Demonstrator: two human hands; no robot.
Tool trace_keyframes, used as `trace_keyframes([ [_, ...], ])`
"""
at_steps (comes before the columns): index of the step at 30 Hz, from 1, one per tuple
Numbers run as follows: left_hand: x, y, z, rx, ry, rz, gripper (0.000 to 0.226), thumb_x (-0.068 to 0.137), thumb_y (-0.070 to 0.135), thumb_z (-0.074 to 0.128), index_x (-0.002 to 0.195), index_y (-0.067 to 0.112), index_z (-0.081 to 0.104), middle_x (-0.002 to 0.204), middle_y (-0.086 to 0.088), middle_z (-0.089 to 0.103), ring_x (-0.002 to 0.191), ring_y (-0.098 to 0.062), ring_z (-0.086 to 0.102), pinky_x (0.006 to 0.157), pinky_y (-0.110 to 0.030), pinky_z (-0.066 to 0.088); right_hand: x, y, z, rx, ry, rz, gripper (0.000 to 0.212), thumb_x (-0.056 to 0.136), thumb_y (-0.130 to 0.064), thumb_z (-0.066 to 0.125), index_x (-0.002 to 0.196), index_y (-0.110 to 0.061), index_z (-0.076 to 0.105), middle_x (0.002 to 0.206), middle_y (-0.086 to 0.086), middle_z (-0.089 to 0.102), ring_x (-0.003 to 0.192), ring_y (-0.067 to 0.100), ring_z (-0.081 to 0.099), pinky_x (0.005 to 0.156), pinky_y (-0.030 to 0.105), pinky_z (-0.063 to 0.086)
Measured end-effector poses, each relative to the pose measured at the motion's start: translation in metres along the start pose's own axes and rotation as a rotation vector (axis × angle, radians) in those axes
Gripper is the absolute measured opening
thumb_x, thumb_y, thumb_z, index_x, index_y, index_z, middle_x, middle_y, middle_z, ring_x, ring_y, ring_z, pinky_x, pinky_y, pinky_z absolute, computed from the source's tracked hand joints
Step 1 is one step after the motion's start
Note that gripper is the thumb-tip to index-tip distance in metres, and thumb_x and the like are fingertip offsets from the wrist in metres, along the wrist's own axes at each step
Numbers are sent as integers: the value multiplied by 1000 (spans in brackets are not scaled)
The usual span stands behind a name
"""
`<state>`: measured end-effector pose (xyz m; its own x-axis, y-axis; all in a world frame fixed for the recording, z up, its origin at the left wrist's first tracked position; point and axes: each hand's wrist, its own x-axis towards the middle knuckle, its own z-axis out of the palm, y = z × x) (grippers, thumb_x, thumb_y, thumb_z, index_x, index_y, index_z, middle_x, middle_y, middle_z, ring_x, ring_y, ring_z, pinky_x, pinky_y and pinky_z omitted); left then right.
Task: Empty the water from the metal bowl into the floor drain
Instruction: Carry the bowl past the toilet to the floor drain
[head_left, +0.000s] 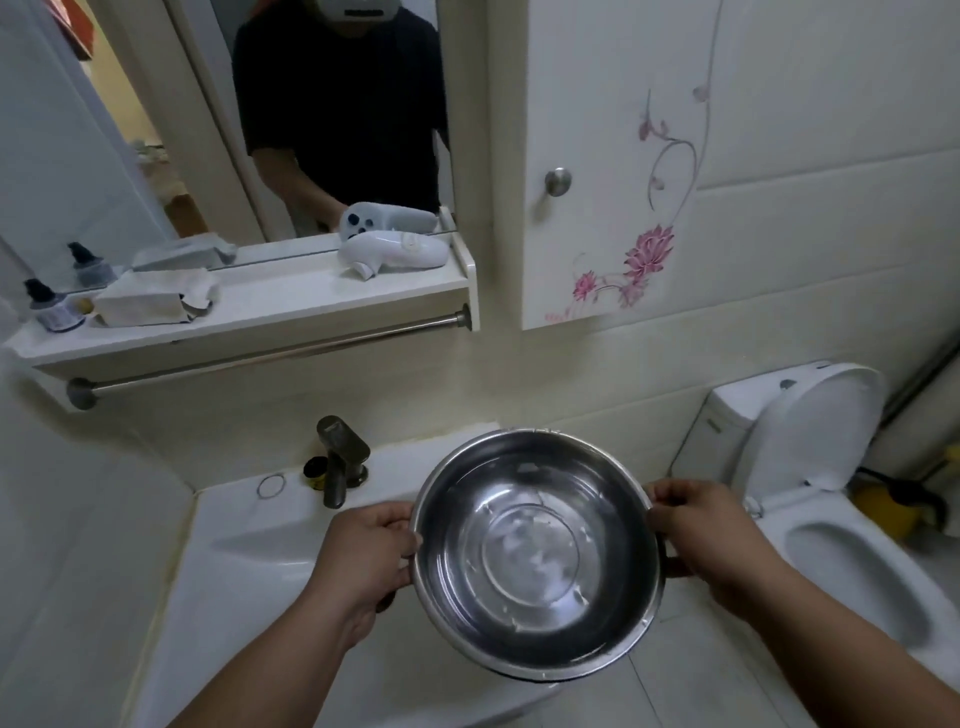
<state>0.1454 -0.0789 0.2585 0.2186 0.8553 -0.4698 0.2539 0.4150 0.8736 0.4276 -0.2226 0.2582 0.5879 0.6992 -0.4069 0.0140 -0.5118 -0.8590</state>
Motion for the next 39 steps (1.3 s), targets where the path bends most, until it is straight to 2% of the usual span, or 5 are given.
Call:
trace_keyframes([
  [11, 24, 17, 46, 80, -195, 45, 39, 86, -24, 54, 85, 5, 79, 48, 7, 67, 46, -6, 68, 48, -25, 61, -19, 17, -34, 26, 206, 70, 17, 89, 12, 61, 94, 5, 75, 77, 26, 69, 67, 31, 67, 55, 40, 65],
  [16, 26, 21, 74, 102, -251, 49, 39, 86, -25, 52, 78, 4, 77, 45, 7, 63, 42, -5, 64, 52, -27, 63, -18, 29, -57, -6, 229, 98, 14, 92, 6, 62, 98, 3, 75, 96, 32, 73, 87, 45, 74, 67, 46, 66],
  [26, 26, 21, 119, 95, -249, 50, 35, 87, -23, 51, 87, 0, 78, 46, 8, 60, 44, -6, 64, 51, -25, 62, 6, 48, -101, 10, 212, 77, 18, 90, 8, 61, 94, 1, 77, 93, 36, 70, 70, 34, 68, 64, 47, 66],
  [30, 23, 15, 147, 84, -209, 63, 37, 87, -22, 52, 88, 2, 80, 48, 8, 63, 47, -5, 66, 54, -27, 64, 25, 55, -128, -15, 161, 46, 19, 91, 9, 58, 93, 2, 76, 79, 28, 67, 66, 32, 65, 63, 45, 64],
  [39, 9, -3, 225, -18, -22, 9, 37, 87, -19, 58, 90, 8, 83, 62, 3, 73, 56, -10, 73, 53, -26, 61, 83, 55, -200, -78, 35, -56, 8, 88, 14, 50, 86, 20, 55, 69, 20, 51, 63, 32, 53, 61, 47, 54],
])
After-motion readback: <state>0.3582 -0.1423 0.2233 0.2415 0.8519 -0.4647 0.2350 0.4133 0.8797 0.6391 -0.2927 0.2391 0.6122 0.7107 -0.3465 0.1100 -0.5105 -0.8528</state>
